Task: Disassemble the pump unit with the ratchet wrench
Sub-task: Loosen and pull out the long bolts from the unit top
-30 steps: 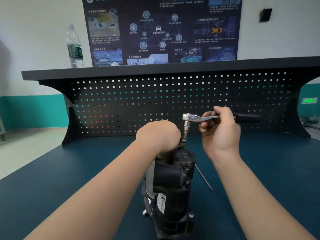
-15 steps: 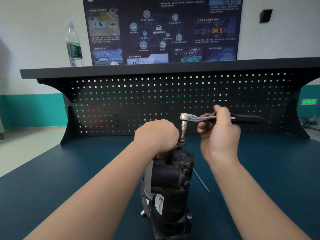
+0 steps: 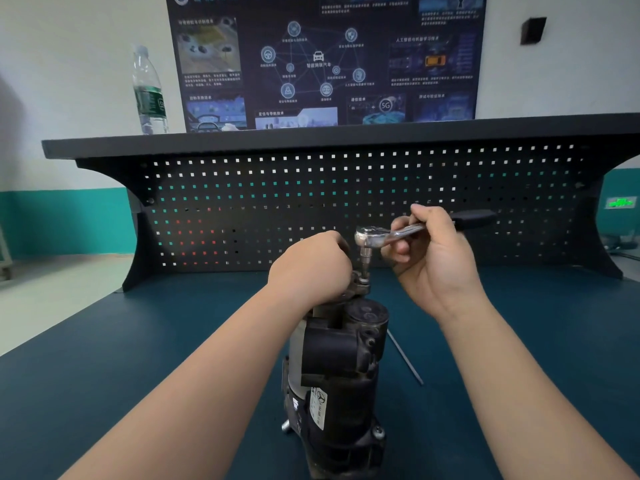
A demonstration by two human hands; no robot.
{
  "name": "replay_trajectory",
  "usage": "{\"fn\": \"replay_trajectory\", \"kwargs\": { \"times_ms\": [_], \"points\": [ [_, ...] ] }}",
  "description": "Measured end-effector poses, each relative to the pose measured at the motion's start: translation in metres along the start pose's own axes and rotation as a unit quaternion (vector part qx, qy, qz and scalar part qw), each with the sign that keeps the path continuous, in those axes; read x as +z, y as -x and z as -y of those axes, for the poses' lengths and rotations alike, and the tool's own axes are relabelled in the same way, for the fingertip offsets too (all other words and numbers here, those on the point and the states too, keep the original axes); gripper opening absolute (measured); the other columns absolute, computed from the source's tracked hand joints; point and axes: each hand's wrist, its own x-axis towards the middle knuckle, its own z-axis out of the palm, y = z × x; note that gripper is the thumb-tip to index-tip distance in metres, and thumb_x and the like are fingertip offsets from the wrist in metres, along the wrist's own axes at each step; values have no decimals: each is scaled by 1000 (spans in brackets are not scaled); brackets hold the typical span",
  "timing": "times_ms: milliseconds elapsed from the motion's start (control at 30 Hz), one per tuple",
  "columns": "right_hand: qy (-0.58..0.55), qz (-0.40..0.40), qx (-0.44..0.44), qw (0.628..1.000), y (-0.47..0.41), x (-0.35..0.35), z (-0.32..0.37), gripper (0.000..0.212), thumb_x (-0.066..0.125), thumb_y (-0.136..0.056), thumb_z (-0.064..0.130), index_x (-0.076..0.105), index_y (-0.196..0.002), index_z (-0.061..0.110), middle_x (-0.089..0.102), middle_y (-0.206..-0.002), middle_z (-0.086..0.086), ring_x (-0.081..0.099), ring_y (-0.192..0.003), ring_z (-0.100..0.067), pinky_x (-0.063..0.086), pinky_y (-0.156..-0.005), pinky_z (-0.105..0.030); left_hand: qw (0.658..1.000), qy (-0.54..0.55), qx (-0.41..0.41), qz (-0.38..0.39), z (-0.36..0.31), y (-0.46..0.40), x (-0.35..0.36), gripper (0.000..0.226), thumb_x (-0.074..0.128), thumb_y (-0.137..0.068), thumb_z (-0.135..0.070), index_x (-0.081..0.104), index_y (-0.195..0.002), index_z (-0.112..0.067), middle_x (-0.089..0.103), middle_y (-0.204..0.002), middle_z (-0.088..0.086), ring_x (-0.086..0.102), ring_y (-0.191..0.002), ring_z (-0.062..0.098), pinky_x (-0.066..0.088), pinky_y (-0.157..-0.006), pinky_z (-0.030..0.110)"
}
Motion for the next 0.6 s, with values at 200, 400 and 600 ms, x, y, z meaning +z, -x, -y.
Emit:
{"fn": "replay_trajectory", "kwargs": {
  "times_ms": [200, 400, 600],
  "points": [
    [-61, -35, 93, 993, -4, -4, -4, 38, 47, -96, 12, 55, -59, 7, 58, -54, -4, 46, -37, -7, 36, -36, -16, 996, -92, 9, 0, -6, 1, -4, 32, 40, -85, -7, 59, -105, -24, 67, -104, -2, 58, -98, 24, 26, -109, 54],
    [-65, -58, 85, 993, -3, 2, -5, 33, 47, -94, 9, 52, -62, 6, 57, -51, -4, 44, -35, -7, 33, -33, -15, 988, 91, 118, -29, -17, -7, -20, 39, 44, -87, 1, 56, -119, -17, 67, -112, 0, 59, -93, 15, 48, -73, 24],
    [-32, -17, 135, 990, -3, 3, -2, 53, 49, -96, 12, 60, -45, 6, 58, -51, -4, 46, -35, -5, 33, -32, -14, 915, 349, 103, 176, 4, 4, -34, 36, 47, -71, -13, 68, -99, -18, 72, -87, 6, 68, -79, 15, 52, -73, 28]
  ]
}}
